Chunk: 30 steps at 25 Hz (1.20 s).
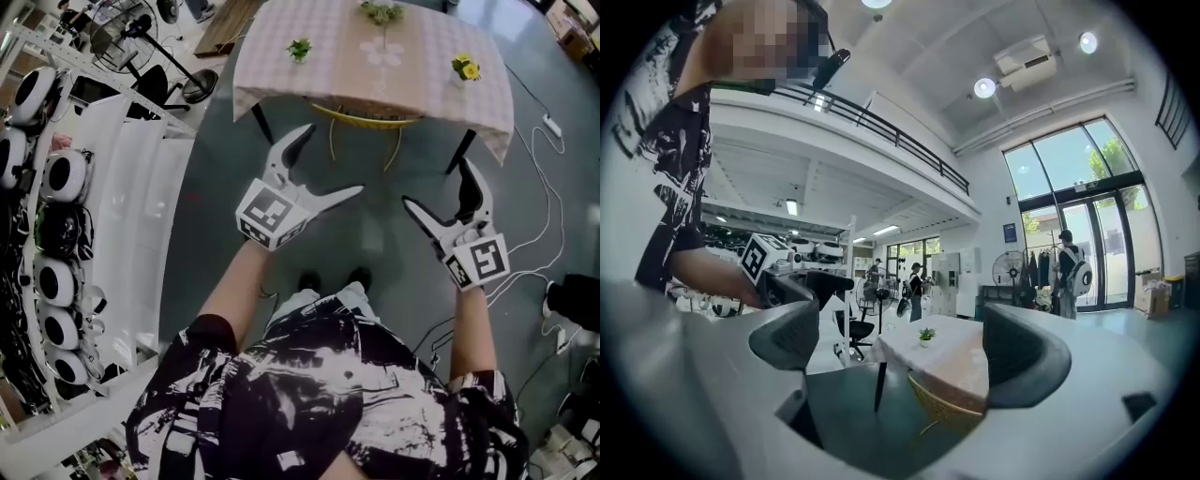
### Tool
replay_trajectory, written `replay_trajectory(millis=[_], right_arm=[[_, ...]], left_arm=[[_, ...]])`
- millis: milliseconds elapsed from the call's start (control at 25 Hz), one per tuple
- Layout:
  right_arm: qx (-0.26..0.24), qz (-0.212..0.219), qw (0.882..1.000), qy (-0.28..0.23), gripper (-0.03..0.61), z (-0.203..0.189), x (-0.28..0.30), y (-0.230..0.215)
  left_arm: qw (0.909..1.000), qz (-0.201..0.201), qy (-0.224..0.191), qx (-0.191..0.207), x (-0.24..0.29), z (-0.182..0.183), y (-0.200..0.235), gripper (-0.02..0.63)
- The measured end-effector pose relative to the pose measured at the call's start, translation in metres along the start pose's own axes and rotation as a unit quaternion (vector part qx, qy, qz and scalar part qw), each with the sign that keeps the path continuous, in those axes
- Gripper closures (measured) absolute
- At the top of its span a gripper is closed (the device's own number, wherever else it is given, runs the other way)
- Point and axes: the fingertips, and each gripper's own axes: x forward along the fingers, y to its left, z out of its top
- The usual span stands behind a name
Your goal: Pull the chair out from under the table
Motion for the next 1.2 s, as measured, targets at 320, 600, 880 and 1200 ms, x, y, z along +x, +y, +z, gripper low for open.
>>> replay_trajectory(millis=[320, 600, 880, 1200], right_arm=[[-0.090, 0.041, 0.993, 0.067, 0.035, -0.044, 0.062, -0.018], [-0.208, 0.077, 0.958, 0.181, 0.038, -0.119, 0.150, -0.036], [-0.280, 0.135, 0.903, 0.296, 0.038, -0.223, 0.215, -0.059], [-0.358, 0.201, 0.822, 0.395, 0.135, -0.358, 0.261, -0.082]], left_arm=[[0.9935, -0.025, 0.064, 0.091, 0.040, -0.046, 0.050, 0.069], [0.9721, -0.074, 0.146, 0.168, 0.086, -0.127, 0.107, 0.069], [0.9336, -0.140, 0.234, 0.232, 0.141, -0.215, 0.128, 0.070], [0.8955, -0.178, 0.313, 0.261, 0.191, -0.326, 0.144, 0.094]])
